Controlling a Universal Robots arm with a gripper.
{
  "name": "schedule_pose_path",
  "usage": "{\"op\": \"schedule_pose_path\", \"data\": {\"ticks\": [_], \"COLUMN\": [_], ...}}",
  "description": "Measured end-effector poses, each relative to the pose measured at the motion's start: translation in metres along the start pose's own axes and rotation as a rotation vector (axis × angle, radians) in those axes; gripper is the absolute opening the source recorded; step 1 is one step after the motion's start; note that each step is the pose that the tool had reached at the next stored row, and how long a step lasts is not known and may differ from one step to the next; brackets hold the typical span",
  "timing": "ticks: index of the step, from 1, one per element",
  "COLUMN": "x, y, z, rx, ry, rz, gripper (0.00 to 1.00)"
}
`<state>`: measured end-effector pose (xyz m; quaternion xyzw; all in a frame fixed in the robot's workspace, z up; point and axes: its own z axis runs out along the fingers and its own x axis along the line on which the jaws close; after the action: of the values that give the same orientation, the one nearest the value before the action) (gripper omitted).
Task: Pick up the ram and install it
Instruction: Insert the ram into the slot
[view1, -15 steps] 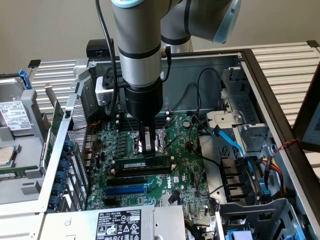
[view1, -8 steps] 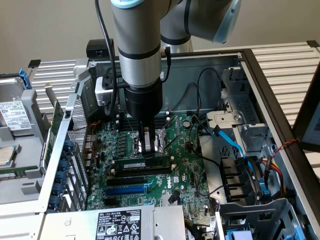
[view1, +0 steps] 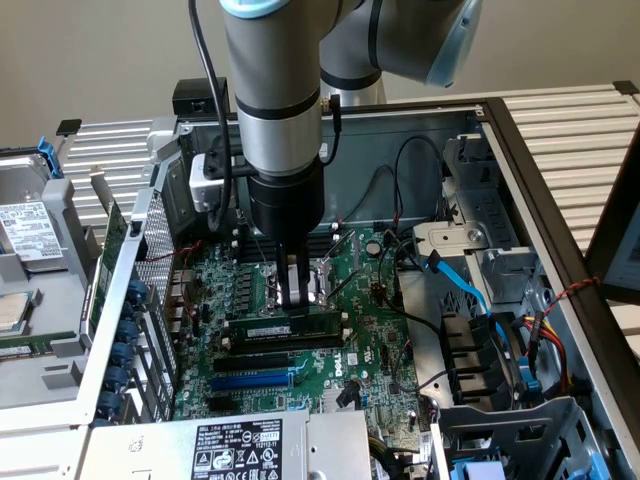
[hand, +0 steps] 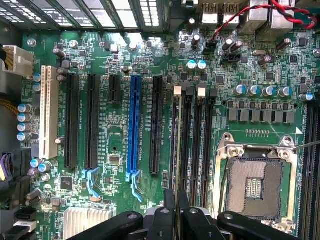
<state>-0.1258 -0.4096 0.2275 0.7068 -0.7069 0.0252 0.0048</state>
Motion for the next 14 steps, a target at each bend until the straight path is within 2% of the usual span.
{"op": "schedule_pose_path", "data": {"ticks": [4, 9, 11, 12, 13, 14], "x": [0.0, -0.0002, -0.0002, -0.0001, -0.0001, -0.0001], "y": [0.0001, 0.0016, 0.0023, 0.0024, 0.0024, 0.0024], "z": [0.0017, 0.0033, 0.0031, 0.0032, 0.0032, 0.0032], "rx": [0.0031, 0.0038, 0.002, -0.0016, -0.0096, -0.0172], "ry": [0.0, -0.0002, 0.0, -0.0001, -0.001, -0.0024], "rz": [0.0, 0.0, 0.0, 0.0, 0.0, -0.001], "gripper": [0.13, 0.13, 0.15, 0.15, 0.22, 0.22]}}
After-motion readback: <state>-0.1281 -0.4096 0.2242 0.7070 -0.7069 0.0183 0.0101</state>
